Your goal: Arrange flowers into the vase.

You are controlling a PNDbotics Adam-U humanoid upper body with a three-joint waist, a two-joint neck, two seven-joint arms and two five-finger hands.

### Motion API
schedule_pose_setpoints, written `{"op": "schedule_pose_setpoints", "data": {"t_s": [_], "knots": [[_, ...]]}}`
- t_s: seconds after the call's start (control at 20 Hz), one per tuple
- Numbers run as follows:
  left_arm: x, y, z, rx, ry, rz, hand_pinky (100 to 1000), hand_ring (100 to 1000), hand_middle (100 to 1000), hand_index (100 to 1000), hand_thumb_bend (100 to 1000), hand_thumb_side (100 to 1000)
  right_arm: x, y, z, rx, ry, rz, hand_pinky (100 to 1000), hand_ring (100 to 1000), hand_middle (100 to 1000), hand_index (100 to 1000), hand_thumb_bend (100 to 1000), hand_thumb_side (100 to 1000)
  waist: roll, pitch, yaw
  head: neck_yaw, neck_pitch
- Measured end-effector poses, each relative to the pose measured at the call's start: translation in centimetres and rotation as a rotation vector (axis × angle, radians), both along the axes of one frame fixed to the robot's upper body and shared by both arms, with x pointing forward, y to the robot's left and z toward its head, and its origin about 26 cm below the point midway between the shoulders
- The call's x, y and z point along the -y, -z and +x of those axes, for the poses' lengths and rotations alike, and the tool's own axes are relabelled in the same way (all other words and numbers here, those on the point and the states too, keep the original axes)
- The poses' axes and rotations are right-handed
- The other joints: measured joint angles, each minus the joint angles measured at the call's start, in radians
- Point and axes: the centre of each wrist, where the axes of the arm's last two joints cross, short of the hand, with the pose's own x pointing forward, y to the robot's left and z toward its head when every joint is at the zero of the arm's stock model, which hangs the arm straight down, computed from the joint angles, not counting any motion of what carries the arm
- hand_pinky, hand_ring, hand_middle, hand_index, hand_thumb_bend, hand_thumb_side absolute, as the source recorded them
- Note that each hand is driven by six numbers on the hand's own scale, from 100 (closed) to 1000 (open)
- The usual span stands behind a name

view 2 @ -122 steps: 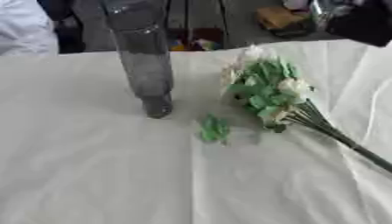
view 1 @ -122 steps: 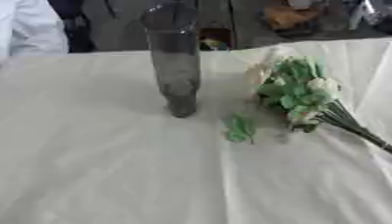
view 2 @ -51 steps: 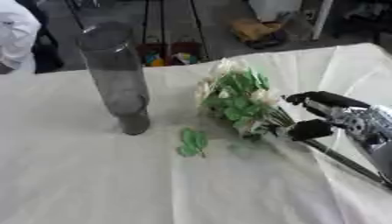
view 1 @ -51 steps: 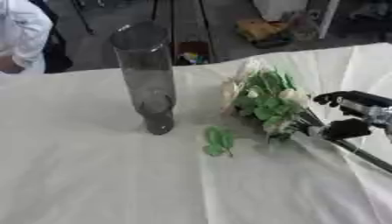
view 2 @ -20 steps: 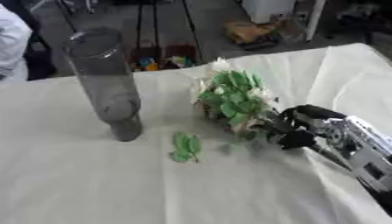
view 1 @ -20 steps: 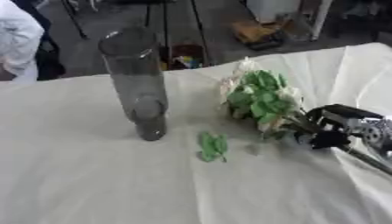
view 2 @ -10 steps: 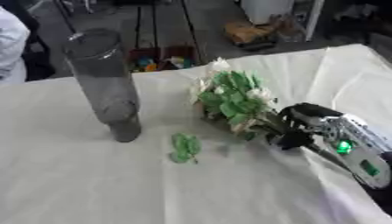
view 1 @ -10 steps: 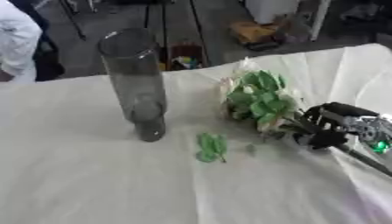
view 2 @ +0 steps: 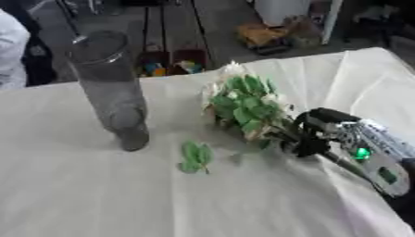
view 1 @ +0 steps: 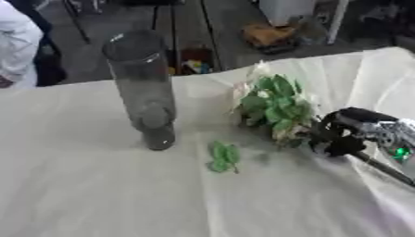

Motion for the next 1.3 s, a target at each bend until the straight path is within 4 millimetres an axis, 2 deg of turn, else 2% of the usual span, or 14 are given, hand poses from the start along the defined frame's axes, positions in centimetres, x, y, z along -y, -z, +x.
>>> {"op": "schedule_pose_setpoints", "data": {"t_s": [0.05,0.2,0.3,0.45,0.8,0.9,1.15,1.3], "knots": [[0.0,0.0,0.0,0.000,0.000,0.000,845,986,927,945,120,1000,0.0,0.0,0.1,0.001,0.004,-0.002,375,417,424,618,207,569,0.000,0.000,0.000,-0.001,0.000],[0.0,0.0,0.0,0.000,0.000,0.000,845,986,925,945,120,1000,0.0,0.2,0.4,0.007,0.015,-0.001,323,369,371,551,172,559,0.000,0.000,0.002,-0.004,0.000],[0.0,0.0,0.0,0.000,0.000,0.000,845,985,923,945,116,1000,0.1,0.5,0.5,0.009,0.023,0.001,273,323,321,490,103,562,0.000,0.000,0.005,-0.005,0.000],[0.0,0.0,0.0,0.000,0.001,-0.001,845,984,920,945,117,1000,-0.1,1.7,0.9,-0.011,0.025,0.016,227,272,244,418,100,520,0.003,0.004,0.004,-0.006,0.000],[0.1,0.1,0.0,-0.002,0.005,-0.007,843,976,908,945,111,1000,-0.5,2.3,1.4,0.028,0.001,0.070,101,130,100,200,100,383,0.004,0.002,0.004,-0.013,0.000],[0.1,0.1,0.0,-0.002,0.006,-0.007,839,972,903,945,111,1000,-0.5,2.5,1.5,0.046,-0.008,0.084,100,100,100,163,100,410,0.004,0.002,0.004,-0.013,-0.001],[0.1,0.1,0.0,-0.005,0.007,-0.007,834,966,898,945,108,1000,-0.1,2.9,1.8,0.104,-0.008,0.119,100,100,100,100,100,579,0.008,0.003,0.005,-0.014,-0.009],[0.1,0.1,0.0,-0.006,0.007,-0.007,833,966,898,946,108,1000,-0.1,3.0,1.7,0.146,-0.004,0.119,100,100,100,100,114,592,0.009,0.003,0.005,-0.014,-0.009]]}}
